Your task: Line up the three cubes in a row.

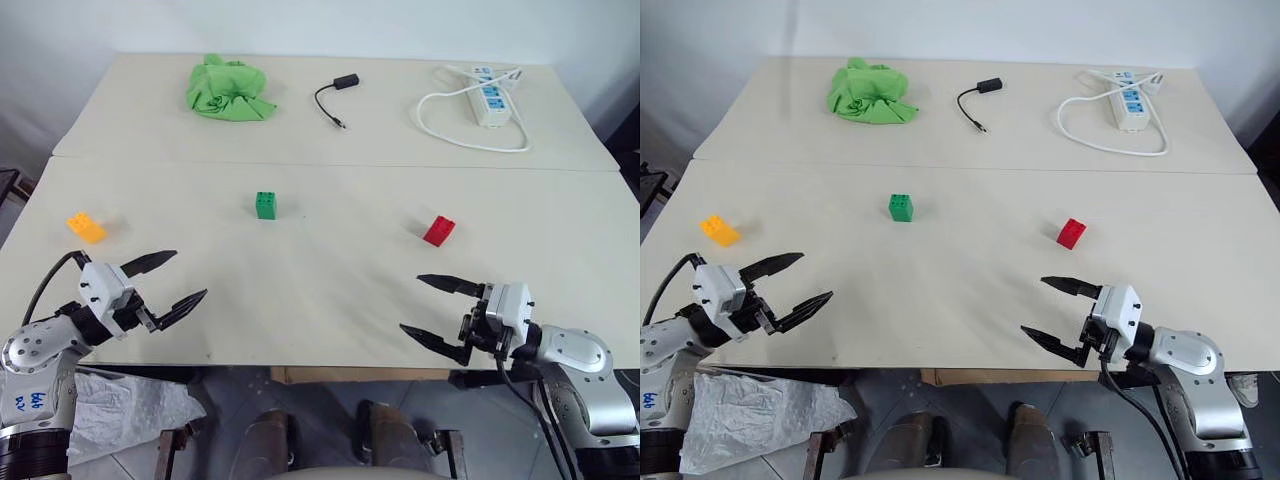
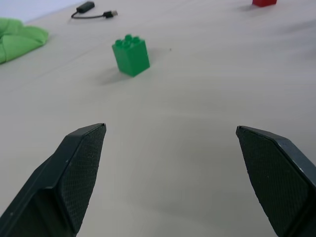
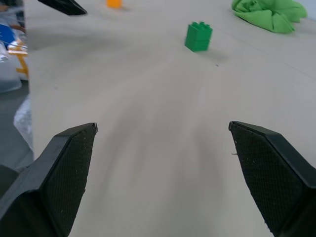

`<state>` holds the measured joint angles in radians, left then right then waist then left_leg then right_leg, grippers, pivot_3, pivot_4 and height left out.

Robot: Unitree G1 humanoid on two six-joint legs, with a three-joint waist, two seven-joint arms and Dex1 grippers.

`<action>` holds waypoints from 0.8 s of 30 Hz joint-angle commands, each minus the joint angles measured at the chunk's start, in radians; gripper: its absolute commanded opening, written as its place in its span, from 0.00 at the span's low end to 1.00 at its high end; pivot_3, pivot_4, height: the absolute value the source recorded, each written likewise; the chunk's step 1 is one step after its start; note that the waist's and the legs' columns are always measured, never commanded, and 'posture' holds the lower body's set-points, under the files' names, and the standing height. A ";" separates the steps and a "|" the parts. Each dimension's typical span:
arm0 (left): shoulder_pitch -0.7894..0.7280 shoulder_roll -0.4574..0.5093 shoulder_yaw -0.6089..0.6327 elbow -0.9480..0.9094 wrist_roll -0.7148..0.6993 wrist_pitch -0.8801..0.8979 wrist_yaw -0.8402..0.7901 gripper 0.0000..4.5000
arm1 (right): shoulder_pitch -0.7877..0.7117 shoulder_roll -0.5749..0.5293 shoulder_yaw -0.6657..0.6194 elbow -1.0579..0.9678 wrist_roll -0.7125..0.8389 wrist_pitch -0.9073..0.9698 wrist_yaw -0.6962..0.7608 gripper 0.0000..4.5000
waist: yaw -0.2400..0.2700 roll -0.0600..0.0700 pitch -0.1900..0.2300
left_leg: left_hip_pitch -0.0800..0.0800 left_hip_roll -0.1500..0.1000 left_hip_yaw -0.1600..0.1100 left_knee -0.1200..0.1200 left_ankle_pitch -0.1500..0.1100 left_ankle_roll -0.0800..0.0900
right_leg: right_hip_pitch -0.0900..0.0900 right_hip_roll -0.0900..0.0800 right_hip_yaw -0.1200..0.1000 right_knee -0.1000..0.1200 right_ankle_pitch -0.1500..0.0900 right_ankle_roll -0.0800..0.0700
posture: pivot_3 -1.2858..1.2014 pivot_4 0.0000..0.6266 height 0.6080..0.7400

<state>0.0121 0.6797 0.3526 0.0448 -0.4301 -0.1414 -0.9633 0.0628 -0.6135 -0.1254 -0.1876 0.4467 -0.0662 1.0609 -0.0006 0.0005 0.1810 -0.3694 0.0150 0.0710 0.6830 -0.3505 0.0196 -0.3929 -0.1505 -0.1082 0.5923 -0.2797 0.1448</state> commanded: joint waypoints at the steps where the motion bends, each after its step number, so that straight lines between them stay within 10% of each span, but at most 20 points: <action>1: 0.027 -0.006 0.006 -0.040 -0.015 0.001 -0.003 1.00 | -0.009 0.012 -0.021 -0.002 -0.005 -0.030 -0.024 1.00 | 0.000 0.000 0.000 | 0.000 0.000 0.000 0.000 0.000 0.000 | 0.000 0.000 0.000 0.000 0.000 0.000 | 0.52 0.24 1.00; 14: -0.021 -0.039 -0.160 -0.302 -0.170 0.278 -0.061 1.00 | 0.064 0.031 -0.295 0.175 0.065 -0.032 -0.175 1.00 | 0.022 0.000 0.000 | 0.000 -0.001 -0.001 0.000 0.000 0.001 | 0.001 0.000 0.001 0.000 0.000 0.000 | 0.52 0.24 1.00; 24: -0.056 -0.089 -0.236 -0.252 -0.099 0.189 -0.092 1.00 | -0.146 -0.023 -0.197 0.297 0.002 0.021 -0.134 1.00 | -0.007 0.002 -0.001 | 0.003 -0.001 0.004 0.000 0.000 0.000 | 0.000 0.002 0.003 0.001 0.000 -0.001 | 0.52 0.24 1.00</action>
<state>-0.0366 0.6007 0.1014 -0.2143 -0.5215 0.0594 -1.0635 -0.0140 -0.6032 -0.3501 0.1034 0.4666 -0.0700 0.9160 -0.0080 0.0023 0.1798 -0.3664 0.0139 0.0760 0.6834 -0.3502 0.0193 -0.3929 -0.1483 -0.1049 0.5937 -0.2798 0.1437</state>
